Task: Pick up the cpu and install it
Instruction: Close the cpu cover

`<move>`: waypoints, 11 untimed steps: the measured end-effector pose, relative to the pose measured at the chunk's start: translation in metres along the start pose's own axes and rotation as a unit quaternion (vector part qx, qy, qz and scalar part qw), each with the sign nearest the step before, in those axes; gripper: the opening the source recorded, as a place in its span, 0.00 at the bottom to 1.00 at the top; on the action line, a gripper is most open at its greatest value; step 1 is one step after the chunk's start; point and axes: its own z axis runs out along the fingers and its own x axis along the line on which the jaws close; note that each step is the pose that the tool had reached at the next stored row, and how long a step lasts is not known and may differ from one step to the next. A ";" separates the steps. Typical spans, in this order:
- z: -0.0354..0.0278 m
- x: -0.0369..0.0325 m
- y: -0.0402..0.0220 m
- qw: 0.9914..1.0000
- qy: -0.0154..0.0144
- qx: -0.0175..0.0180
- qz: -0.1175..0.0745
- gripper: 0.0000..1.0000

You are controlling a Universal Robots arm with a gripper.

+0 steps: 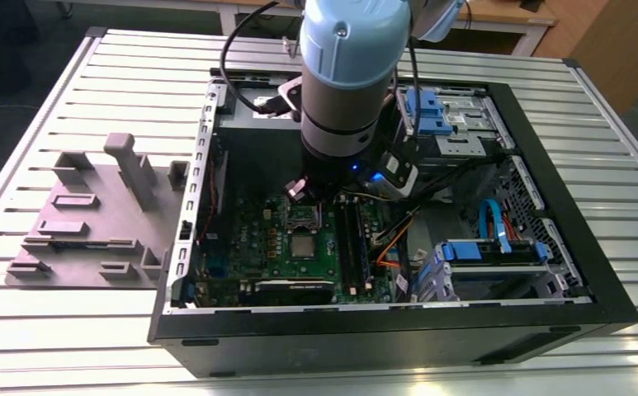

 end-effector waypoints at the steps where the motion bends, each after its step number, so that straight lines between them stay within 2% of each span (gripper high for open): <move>1: 0.0003 0.0001 -0.0001 1.000 0.000 0.000 0.000 0.10; 11: 0.0071 0.0011 -0.0005 1.000 0.000 0.000 0.000 0.10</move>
